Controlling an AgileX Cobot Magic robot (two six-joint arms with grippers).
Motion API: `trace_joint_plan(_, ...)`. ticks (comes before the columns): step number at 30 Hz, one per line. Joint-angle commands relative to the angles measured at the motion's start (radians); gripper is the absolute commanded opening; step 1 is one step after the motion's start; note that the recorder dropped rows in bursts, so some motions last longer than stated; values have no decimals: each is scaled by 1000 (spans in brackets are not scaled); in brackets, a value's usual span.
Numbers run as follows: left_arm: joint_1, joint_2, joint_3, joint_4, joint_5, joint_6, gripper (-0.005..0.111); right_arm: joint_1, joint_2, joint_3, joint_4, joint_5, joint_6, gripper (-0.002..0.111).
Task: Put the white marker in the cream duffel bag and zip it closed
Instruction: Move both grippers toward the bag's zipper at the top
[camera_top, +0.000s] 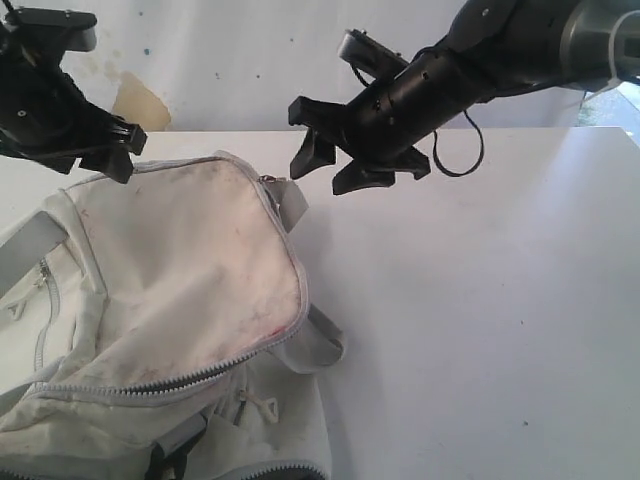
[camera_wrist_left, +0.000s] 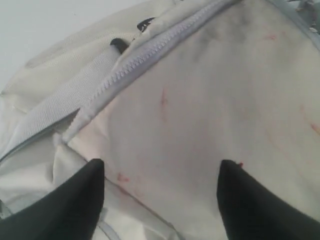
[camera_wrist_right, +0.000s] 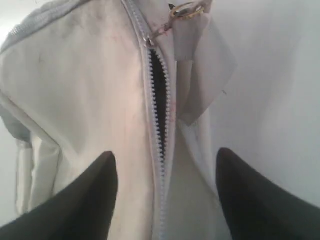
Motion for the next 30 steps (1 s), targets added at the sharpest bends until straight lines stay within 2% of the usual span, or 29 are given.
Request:
trace_joint_plan(1,58,162,-124,-17,30,102,74,-10,61,-22,192,72,-96,54)
trace_joint_plan(3,78,231,-192,-17,40,135,76,-25,99,-53,275,85,-100,54)
trace_joint_plan(6,94,307,-280,-40,-27,140,77,-34,134,-96,324,39,-164,54)
trace_joint_plan(12,94,358,-290,-201,-64,299,77,-34,159,-119,347,-128,-175,54)
trace_joint_plan(19,94,410,-290,-247,-78,335,75,-34,251,-174,515,-118,-251,54)
trace_joint_plan(22,94,417,-290,-247,-78,337,62,-34,288,-195,555,-118,-251,54)
trace_joint_plan(28,94,424,-290,-247,-85,339,11,-14,334,-210,556,-130,-251,54)
trace_joint_plan(30,94,424,-290,-245,-85,343,0,-5,341,-210,570,-153,-251,54)
